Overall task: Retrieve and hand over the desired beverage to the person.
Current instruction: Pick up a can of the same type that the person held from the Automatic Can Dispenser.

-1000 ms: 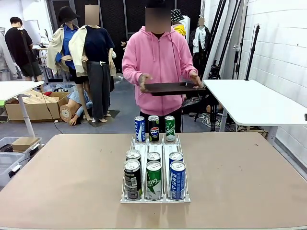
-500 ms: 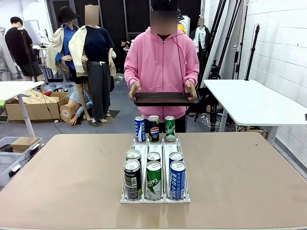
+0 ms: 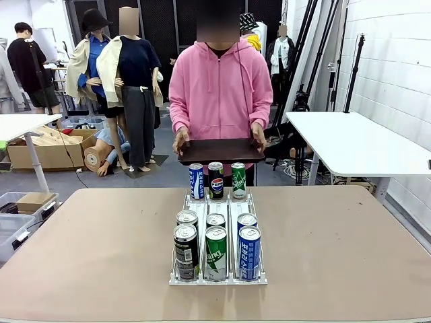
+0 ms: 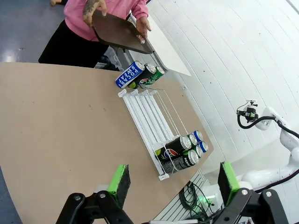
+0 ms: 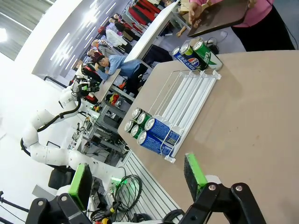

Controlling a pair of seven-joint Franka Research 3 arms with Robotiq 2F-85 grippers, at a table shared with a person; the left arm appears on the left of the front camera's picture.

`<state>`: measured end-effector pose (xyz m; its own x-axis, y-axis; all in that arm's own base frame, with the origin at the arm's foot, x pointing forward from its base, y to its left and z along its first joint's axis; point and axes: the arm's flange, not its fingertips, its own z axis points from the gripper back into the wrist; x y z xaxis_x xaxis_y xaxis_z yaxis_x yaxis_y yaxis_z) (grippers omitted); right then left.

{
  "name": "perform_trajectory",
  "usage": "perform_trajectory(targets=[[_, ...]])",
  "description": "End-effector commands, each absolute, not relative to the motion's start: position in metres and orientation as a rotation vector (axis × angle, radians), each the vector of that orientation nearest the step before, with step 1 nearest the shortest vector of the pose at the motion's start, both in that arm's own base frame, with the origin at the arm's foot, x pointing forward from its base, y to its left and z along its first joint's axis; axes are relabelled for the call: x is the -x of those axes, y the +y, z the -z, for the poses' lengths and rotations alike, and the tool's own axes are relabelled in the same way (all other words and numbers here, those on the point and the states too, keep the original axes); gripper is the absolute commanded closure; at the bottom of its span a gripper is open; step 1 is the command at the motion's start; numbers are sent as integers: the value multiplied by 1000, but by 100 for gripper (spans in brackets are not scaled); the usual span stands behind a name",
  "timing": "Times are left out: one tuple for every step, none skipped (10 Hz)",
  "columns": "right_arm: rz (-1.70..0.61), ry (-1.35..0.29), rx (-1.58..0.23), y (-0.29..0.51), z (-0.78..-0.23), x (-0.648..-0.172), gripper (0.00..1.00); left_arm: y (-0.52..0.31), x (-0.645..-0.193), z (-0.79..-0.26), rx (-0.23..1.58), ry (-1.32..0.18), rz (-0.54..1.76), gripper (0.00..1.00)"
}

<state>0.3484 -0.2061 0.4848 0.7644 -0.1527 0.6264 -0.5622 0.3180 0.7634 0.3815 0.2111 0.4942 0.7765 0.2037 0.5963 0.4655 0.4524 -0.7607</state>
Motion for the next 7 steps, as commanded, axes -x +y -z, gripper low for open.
perform_trajectory(targets=[[-303,-701,-1260,-204,-483,-348,0,211,-380,-495,1125,-705,175,0],[-303,-701,-1260,-204,-483,-348,0,211,-380,-495,1125,-705,175,0],[-303,-701,-1260,-204,-483,-348,0,211,-380,-495,1125,-705,175,0],[-303,-701,-1260,-204,-483,-348,0,211,-380,-495,1125,-705,175,0],[-303,-701,-1260,-204,-483,-348,0,211,-380,-495,1125,-705,175,0],[-303,-701,-1260,-204,-483,-348,0,211,-380,-495,1125,-705,175,0],[-303,-701,-1260,-204,-483,-348,0,211,-380,-495,1125,-705,175,0]])
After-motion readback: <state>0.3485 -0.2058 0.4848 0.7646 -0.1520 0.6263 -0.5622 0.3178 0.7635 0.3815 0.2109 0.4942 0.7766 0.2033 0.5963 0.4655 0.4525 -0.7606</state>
